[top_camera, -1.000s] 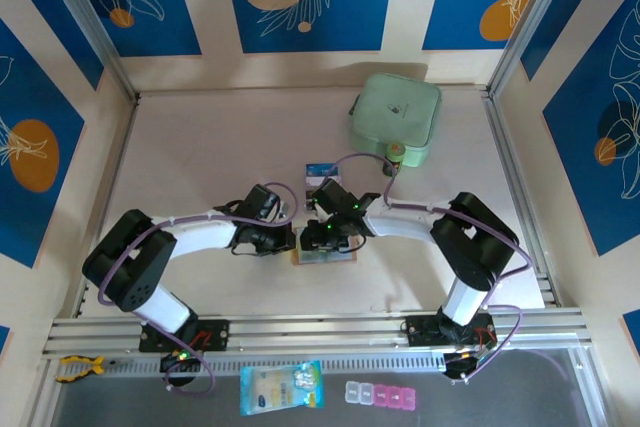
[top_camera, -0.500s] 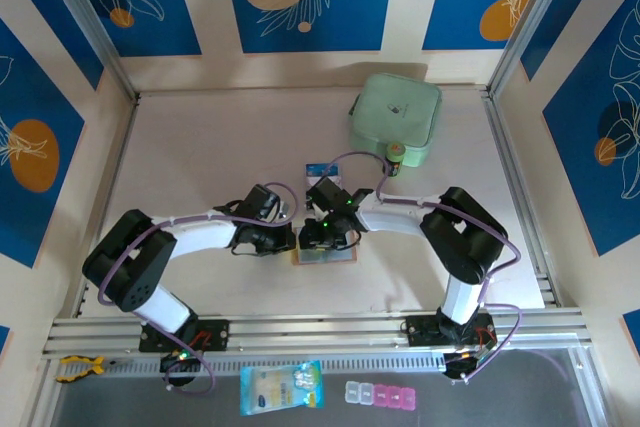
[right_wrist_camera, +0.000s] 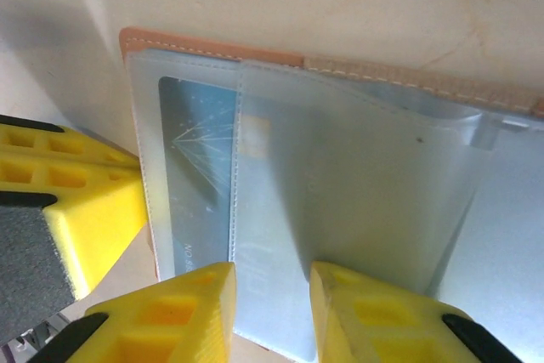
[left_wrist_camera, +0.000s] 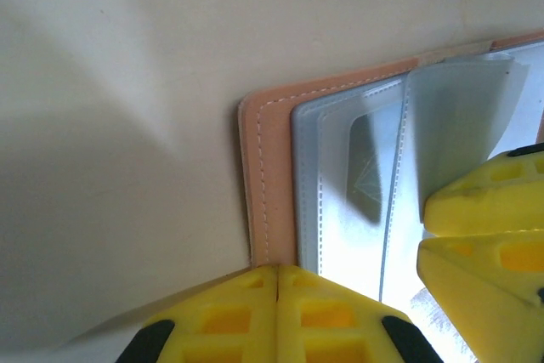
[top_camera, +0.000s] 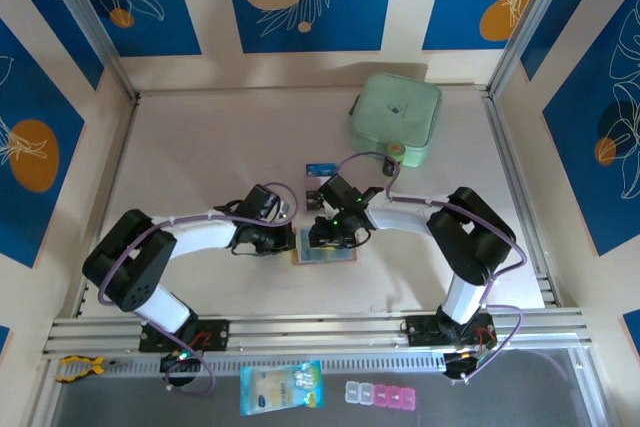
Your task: Take the credit cards out of the card holder
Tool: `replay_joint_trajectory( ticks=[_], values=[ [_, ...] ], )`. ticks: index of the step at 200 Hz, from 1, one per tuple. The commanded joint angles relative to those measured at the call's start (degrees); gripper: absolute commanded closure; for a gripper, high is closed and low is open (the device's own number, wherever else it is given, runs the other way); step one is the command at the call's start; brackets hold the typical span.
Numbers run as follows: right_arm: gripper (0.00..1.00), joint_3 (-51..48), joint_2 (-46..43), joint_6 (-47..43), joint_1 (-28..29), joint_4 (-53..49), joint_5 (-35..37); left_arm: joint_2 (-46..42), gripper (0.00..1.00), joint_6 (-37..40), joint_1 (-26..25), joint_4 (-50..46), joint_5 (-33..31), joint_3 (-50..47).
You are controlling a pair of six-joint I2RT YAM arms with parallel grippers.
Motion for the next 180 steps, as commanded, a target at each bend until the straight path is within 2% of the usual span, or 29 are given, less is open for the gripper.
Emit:
replay_joint_trajectory(
  ticks=[1,53,109,180],
  values=[
    [0.70,-2.8,-1.5,-1.1,-1.3,2.1,-4.7,0.3,1.00,1.3,-0.3,-3.7,-2.1,1.5],
    [0.74,-8.1,-3.3,-1.1,-4.2,9.2,-11.2,-3.6,1.00,-0.1,-0.5,-4.2,-1.8,3.0],
    [0.75,-12.6,-4.5,-0.2,-6.7,15.1,-15.4,-3.0,0.85,-3.5,-2.6,-0.3,0.5,4.4],
    [0.77,-17.7,-4.1,1.9,-9.8,23.7,-20.6,2.4,0.76,-6.0,-4.7,2.4,1.8,7.0]
  ],
)
